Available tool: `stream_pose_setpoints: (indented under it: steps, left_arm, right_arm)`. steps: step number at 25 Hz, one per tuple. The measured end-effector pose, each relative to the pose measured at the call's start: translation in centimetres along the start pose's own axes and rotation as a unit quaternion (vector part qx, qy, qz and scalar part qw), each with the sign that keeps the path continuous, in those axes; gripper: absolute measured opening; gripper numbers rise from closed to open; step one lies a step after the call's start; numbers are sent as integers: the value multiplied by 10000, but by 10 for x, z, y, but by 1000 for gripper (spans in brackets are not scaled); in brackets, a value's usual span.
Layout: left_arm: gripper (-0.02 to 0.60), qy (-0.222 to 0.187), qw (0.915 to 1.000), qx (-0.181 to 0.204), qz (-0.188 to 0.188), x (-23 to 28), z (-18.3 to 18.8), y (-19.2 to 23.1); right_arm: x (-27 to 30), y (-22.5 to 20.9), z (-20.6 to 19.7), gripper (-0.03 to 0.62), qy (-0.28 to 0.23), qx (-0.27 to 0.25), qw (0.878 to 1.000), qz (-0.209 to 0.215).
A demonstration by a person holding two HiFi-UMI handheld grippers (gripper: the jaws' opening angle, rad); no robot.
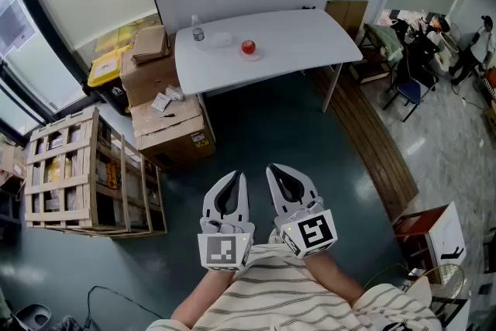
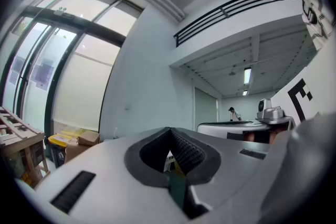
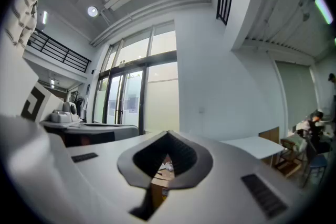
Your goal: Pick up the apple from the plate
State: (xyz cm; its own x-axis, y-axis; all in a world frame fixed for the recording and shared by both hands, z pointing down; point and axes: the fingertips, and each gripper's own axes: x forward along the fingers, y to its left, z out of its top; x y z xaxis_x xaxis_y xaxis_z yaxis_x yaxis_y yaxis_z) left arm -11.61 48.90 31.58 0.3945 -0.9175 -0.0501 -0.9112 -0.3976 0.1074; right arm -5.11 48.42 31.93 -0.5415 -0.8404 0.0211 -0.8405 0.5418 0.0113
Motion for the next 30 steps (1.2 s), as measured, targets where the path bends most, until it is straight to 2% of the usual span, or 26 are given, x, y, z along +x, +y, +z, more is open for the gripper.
stream_pose_setpoints:
  steps: [13,21,25,30]
  left_arm:
    - [5,121,9997,190,54,35,-10,-37]
    - [5,202,9991,256,265,70,-26,-69]
    - [5,277,9983,341,375,80,-32,-74]
    - [5,472,9973,330,455,96,-47,-65]
  right_arm:
    - [-10,-53,-3,3,-12,85,10000,21]
    - [-16,-99,-12,3,-117,285,9994,183]
    - [-12,-110,-21,3,-49,358,9988,325]
    - [5,-126,-39,3,93,557,9979,304]
